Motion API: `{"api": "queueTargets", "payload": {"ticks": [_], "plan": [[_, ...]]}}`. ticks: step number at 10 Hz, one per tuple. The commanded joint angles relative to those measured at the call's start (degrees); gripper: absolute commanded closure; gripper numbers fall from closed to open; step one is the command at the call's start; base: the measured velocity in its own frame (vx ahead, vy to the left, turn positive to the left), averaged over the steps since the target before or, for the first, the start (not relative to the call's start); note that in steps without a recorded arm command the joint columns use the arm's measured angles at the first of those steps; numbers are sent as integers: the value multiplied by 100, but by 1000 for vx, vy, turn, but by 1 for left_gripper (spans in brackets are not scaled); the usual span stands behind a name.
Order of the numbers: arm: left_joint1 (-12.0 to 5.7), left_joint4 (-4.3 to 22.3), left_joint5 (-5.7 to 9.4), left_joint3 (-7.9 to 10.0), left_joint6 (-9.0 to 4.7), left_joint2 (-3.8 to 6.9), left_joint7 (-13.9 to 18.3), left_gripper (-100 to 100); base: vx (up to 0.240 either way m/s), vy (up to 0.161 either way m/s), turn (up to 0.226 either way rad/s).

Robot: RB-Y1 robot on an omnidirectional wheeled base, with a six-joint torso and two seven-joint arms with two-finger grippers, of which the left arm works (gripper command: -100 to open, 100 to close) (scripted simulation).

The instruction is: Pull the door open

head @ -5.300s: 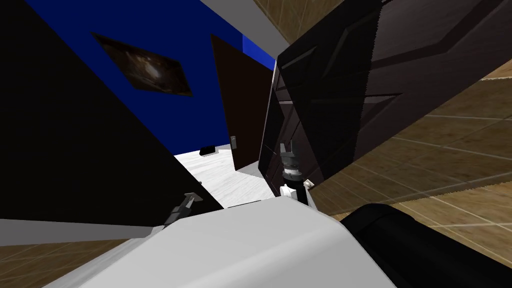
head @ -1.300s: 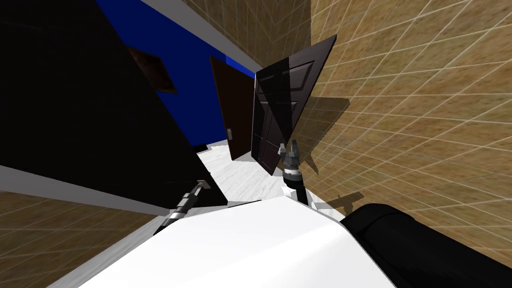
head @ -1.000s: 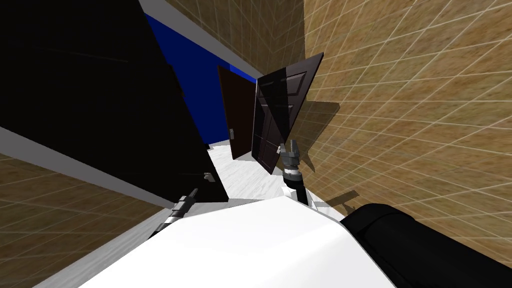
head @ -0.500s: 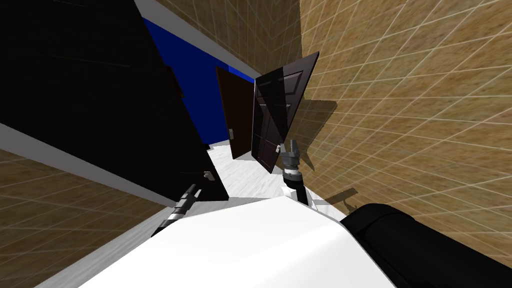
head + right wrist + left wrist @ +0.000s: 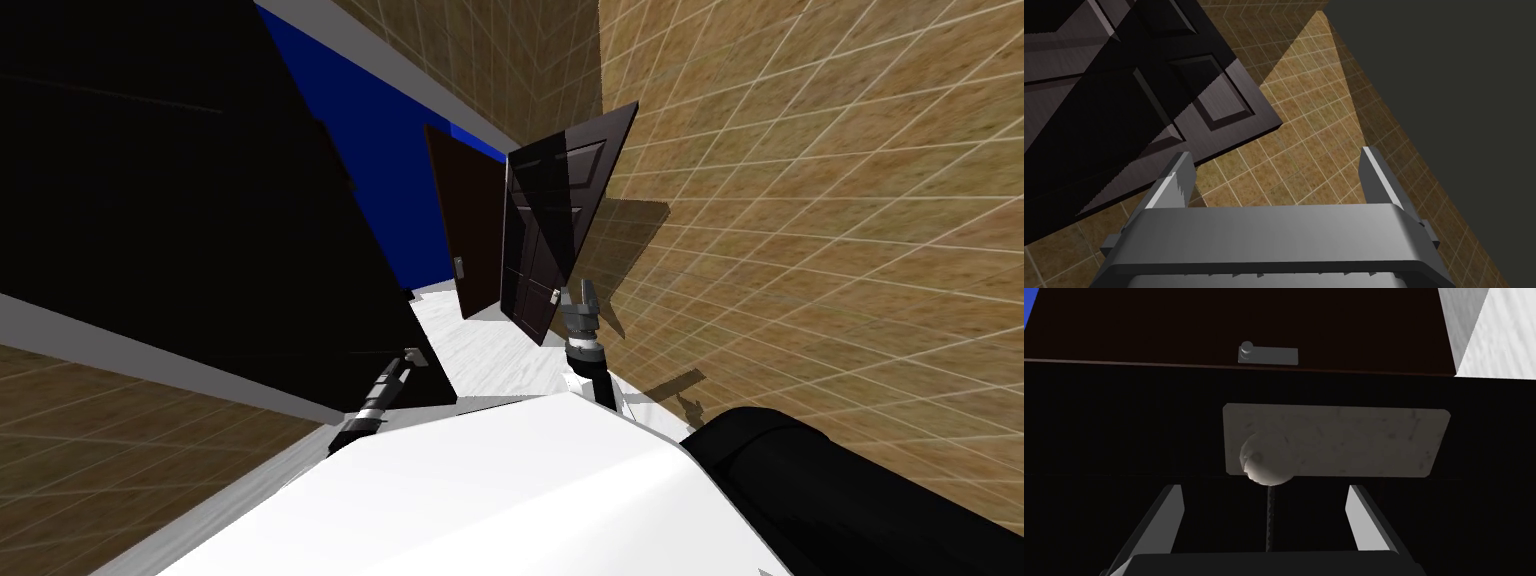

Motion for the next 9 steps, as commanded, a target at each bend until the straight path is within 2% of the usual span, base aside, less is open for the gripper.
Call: {"api": "queueTargets", "payload": {"ticks": [1, 3, 4, 5, 6, 7, 9], "plan": [[-159, 140, 128, -75, 26, -58, -103, -100, 12, 15, -44], [-344, 211, 323, -185, 164, -127, -245, -100, 16, 27, -75], [-480, 263, 466, -265, 265, -178, -349, -100, 25, 43, -94], [-480, 263, 466, -265, 265, -178, -349, -100, 13, 32, -29], [-529, 410, 436, -259, 164, -182, -317, -100, 3, 11, -3], [-529, 410, 436, -259, 164, -182, -317, 100, 0, 0, 0], [-529, 410, 436, -259, 164, -182, -317, 100, 0, 0, 0]]}}
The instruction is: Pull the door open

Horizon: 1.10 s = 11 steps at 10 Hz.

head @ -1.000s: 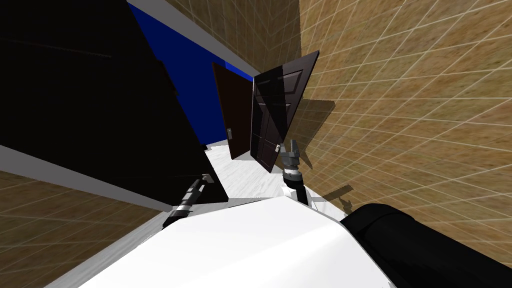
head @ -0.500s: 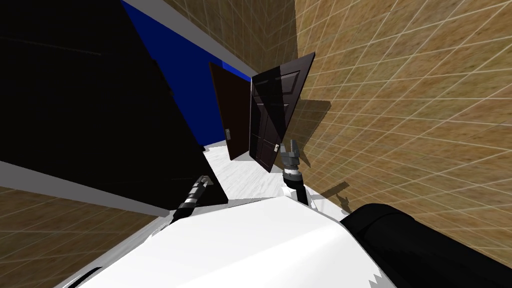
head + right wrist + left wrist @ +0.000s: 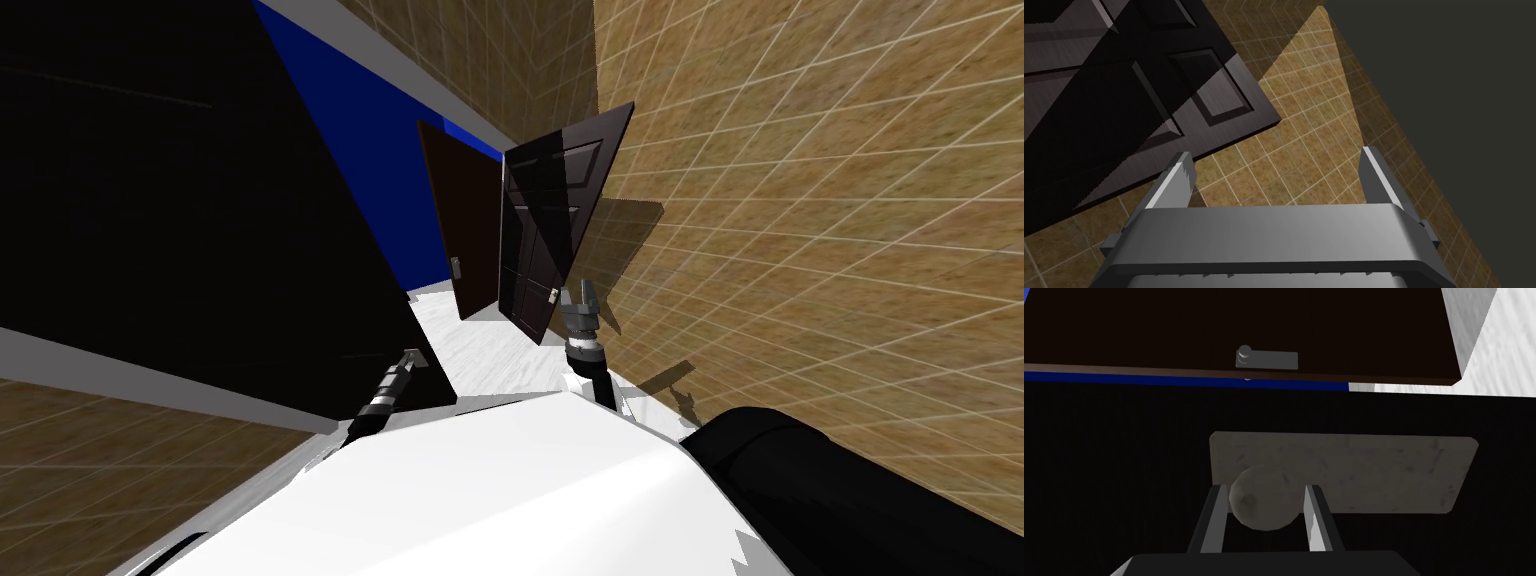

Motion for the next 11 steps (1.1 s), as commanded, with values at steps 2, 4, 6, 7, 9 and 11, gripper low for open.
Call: {"api": "queueTargets", "payload": {"ticks": [2, 4, 6, 7, 9, 11], "plan": [[-4, -4, 0, 1, -7, 0, 0, 100, 0, 0, 0], [95, -21, -70, -147, -164, 141, 154, 100, -65, 14, -45], [95, -21, -70, -147, -164, 141, 154, 100, -111, 40, -24], [181, -42, -134, -281, -315, 268, 294, 100, -149, 31, -48], [269, -63, -200, -418, -470, 397, 437, 100, -207, 66, -57], [375, -88, -279, -582, -654, 552, 607, 100, -183, 82, -43]]}}
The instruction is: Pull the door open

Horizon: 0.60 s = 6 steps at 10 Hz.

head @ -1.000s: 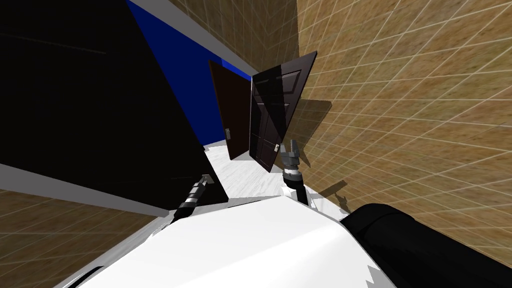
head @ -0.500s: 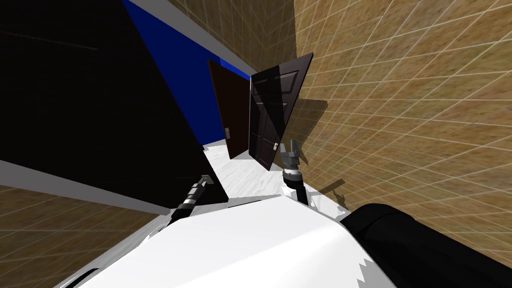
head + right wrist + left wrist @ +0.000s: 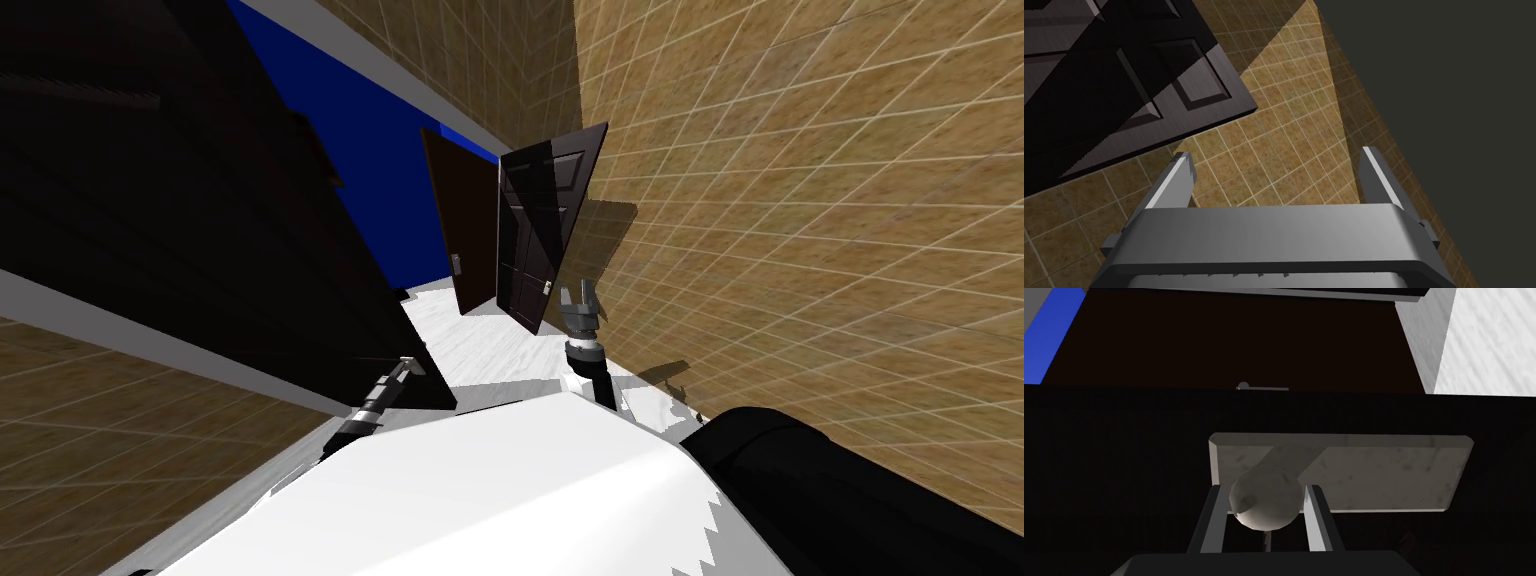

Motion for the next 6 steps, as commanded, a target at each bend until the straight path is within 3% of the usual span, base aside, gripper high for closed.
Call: {"api": "queueTargets", "payload": {"ticks": [1, 6], "plan": [[0, 0, 0, 0, 0, 0, 0, 100, -92, 45, -5], [129, 169, -10, -142, -394, 130, 117, 100, -194, 99, -179]]}}
